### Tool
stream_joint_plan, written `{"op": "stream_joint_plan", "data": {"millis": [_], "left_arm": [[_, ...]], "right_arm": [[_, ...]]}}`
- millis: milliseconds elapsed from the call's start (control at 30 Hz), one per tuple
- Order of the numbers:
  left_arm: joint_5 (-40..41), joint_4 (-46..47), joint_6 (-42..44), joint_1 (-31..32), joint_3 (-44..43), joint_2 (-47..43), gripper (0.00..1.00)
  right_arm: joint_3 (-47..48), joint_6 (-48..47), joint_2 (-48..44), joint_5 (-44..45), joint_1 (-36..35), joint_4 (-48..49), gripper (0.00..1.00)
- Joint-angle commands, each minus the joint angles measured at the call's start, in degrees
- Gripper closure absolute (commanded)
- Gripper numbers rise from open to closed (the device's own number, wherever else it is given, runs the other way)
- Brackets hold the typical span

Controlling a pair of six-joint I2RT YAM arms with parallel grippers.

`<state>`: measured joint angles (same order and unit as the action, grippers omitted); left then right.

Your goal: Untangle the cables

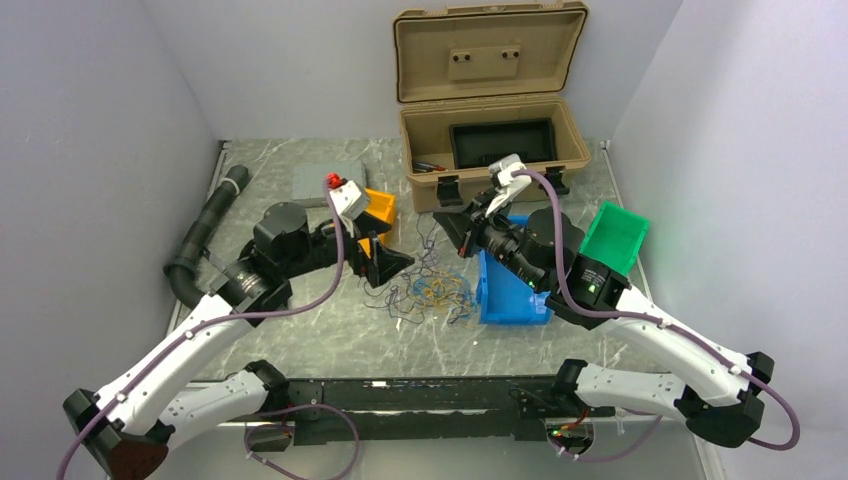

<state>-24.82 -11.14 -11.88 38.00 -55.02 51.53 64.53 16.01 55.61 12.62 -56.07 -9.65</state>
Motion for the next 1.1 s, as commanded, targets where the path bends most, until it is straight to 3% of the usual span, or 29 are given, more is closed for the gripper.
{"op": "stream_joint_plan", "data": {"millis": [0, 167, 300, 567, 667, 833, 933, 1067], "left_arm": [[-0.3, 6.0, -0.8, 1.2, -1.8, 2.7, 0.03], [3.1, 10.1, -1.7, 2.5, 2.6, 6.0, 0.03], [4.3, 21.4, -5.3, 3.0, 9.2, 9.3, 0.03], [10.1, 28.4, -10.3, 3.0, 14.7, 20.6, 0.12], [11.0, 30.1, -10.8, 3.0, 16.9, 22.5, 0.21], [14.1, 28.1, -10.8, 3.0, 18.7, 24.0, 0.5], [14.9, 28.0, -10.5, 3.0, 20.0, 23.9, 0.59], [16.3, 26.9, -10.6, 3.0, 21.6, 24.1, 0.6]], "right_arm": [[2.6, 0.4, -0.4, -2.7, -0.1, 2.0, 1.0], [5.9, 0.2, 0.0, -2.9, -0.1, 1.5, 1.0], [9.1, 0.0, 0.2, -3.5, -0.1, 1.9, 1.0], [20.7, -4.8, 2.4, 1.1, -0.1, -0.4, 1.0], [24.7, -6.8, 2.4, 4.4, -0.1, -0.5, 1.0], [27.4, -9.6, 1.5, 9.3, -0.1, 1.2, 1.0], [28.4, -11.2, 1.1, 11.9, -0.1, 1.5, 1.0], [28.6, -13.4, 0.5, 15.3, 0.0, 2.4, 1.0]]}}
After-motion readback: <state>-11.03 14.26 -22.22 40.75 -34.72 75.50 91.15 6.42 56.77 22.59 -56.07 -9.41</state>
